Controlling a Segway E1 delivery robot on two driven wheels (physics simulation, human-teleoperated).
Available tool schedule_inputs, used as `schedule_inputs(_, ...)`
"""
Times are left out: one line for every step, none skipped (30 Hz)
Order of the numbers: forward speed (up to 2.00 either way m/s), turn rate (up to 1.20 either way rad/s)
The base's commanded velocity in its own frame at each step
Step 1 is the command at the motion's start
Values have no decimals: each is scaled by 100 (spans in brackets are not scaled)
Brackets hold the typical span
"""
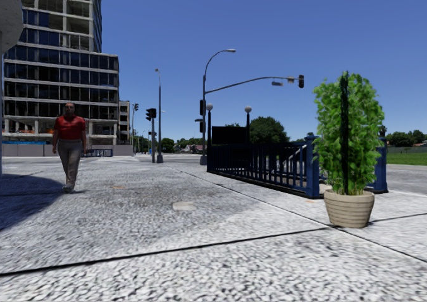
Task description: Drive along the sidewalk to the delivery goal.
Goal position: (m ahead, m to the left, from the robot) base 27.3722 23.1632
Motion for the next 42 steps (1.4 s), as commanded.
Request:
schedule_inputs(200,0)
schedule_inputs(200,0)
schedule_inputs(200,0)
schedule_inputs(200,0)
schedule_inputs(200,0)
schedule_inputs(200,0)
schedule_inputs(200,0)
schedule_inputs(200,0)
schedule_inputs(200,0)
schedule_inputs(200,0)
schedule_inputs(200,0)
schedule_inputs(200,12)
schedule_inputs(200,20)
schedule_inputs(200,20)
schedule_inputs(200,30)
schedule_inputs(200,42)
schedule_inputs(200,42)
schedule_inputs(200,48)
schedule_inputs(200,50)
schedule_inputs(200,50)
schedule_inputs(200,50)
schedule_inputs(200,50)
schedule_inputs(200,50)
schedule_inputs(200,50)
schedule_inputs(200,50)
schedule_inputs(200,50)
schedule_inputs(200,50)
schedule_inputs(200,50)
schedule_inputs(200,50)
schedule_inputs(200,50)
schedule_inputs(200,49)
schedule_inputs(200,49)
schedule_inputs(200,34)
schedule_inputs(200,0)
schedule_inputs(200,0)
schedule_inputs(200,0)
schedule_inputs(200,0)
schedule_inputs(200,0)
schedule_inputs(200,0)
schedule_inputs(200,0)
schedule_inputs(200,0)
schedule_inputs(200,0)
